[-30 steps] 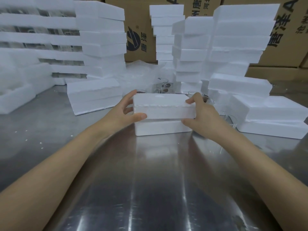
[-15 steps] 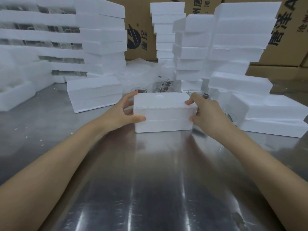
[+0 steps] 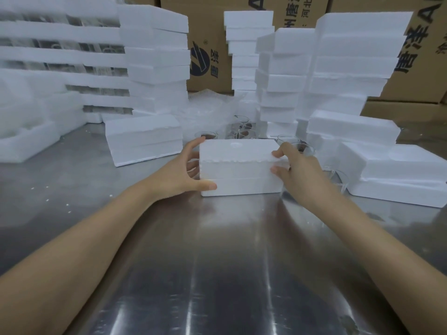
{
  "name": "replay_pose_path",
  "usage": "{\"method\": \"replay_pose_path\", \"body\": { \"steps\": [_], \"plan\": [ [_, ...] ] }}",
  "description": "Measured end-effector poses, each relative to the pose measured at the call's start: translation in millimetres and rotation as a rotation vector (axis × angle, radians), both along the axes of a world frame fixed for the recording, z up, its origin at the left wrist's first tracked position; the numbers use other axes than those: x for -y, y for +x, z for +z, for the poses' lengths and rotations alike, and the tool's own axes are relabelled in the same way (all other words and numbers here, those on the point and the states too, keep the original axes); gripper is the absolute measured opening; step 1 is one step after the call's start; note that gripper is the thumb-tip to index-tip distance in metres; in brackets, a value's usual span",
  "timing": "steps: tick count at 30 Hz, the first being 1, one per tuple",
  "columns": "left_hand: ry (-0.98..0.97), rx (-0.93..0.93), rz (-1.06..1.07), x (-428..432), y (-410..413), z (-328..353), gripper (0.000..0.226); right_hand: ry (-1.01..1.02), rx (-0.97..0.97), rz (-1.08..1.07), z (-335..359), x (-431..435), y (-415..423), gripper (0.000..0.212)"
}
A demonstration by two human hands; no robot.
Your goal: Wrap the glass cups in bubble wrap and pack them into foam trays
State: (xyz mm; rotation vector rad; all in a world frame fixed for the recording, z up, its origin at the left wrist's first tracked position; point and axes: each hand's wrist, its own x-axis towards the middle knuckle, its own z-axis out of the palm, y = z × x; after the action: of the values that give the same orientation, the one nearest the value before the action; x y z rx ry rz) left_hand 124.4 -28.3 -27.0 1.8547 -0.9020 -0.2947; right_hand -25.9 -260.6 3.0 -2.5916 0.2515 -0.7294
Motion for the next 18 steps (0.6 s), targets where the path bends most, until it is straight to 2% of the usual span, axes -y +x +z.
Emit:
{"method": "replay_pose_path", "body": {
  "steps": [5,10,12,15,18],
  "plan": [
    [-0.066,-0.032,0.02,-3.2,0.4,3.4,0.099,-0.015,0.011,0.05,-3.1,-0.1,-0.4,0.028],
    [-0.17,0.028,0.121,-36.2,10.0,33.0,0.101,-0.015,0.124,0.169,-3.0,-9.4,-3.6,0.055],
    [-0.237,0.072,0.221,-55.3,19.5,48.0,0.1,-0.042,0.156,0.196,-5.5,-13.0,-4.9,0.057],
    [-0.362,0.086,0.39,-83.1,41.9,65.4,0.103,-0.118,0.082,0.267,-16.8,-17.7,-5.2,0.055],
    [-0.318,0.116,0.537,-105.5,67.8,78.7,0.112,-0.213,-0.049,0.32,-26.2,-17.9,3.0,0.051]
  ]
}}
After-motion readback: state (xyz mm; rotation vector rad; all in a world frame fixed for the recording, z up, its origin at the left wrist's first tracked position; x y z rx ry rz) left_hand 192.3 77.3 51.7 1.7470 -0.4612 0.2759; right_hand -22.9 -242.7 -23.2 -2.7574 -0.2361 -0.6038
